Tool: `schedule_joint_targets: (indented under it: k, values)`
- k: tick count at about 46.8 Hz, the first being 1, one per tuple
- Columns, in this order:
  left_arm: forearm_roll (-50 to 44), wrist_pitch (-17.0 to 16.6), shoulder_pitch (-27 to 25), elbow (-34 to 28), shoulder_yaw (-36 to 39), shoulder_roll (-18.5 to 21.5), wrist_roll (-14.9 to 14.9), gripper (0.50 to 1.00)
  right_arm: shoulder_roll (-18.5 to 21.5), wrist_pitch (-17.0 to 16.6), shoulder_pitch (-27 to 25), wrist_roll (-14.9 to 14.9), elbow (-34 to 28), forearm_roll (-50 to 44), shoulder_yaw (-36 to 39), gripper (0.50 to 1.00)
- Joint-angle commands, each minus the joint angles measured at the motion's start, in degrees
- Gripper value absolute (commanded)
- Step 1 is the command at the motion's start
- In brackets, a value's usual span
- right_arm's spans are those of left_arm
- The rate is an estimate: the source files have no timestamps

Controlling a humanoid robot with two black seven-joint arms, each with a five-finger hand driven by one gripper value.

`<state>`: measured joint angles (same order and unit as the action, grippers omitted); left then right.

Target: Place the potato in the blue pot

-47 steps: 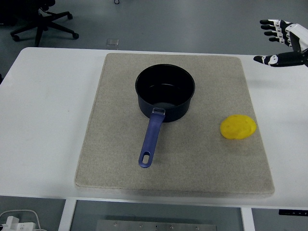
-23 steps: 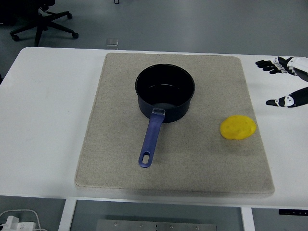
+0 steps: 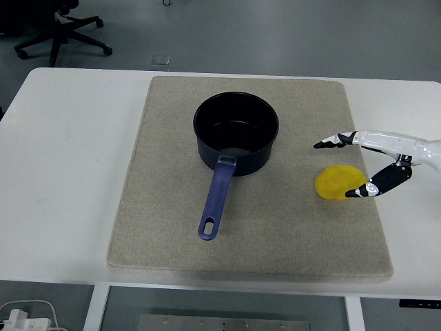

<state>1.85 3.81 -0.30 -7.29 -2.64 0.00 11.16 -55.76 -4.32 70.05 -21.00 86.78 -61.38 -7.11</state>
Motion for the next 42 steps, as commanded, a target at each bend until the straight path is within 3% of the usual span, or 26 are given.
schedule_joint_targets:
  k: [1, 13, 36, 42]
  values:
    - [0.0, 0.0, -0.1, 0.0, 0.0, 0.0, 0.0, 0.994, 1.6, 1.0, -1.2, 0.0, -1.7, -2.4, -0.1, 0.921]
    - [0.0, 0.0, 0.0, 0.0, 0.0, 0.0, 0.0, 0.994, 4.7, 3.6, -2.7, 0.0, -5.2, -5.1, -1.8, 0.919]
    - [0.0, 0.0, -0.1, 0.0, 0.0, 0.0, 0.0, 0.994, 5.8, 6.0, -4.3, 0.0, -9.0, -6.8, -2.6, 0.903]
    - [0.0, 0.0, 0.0, 0.0, 0.0, 0.0, 0.0, 0.994, 5.8, 6.3, -4.8, 0.0, -9.5, -7.2, -2.5, 0.852]
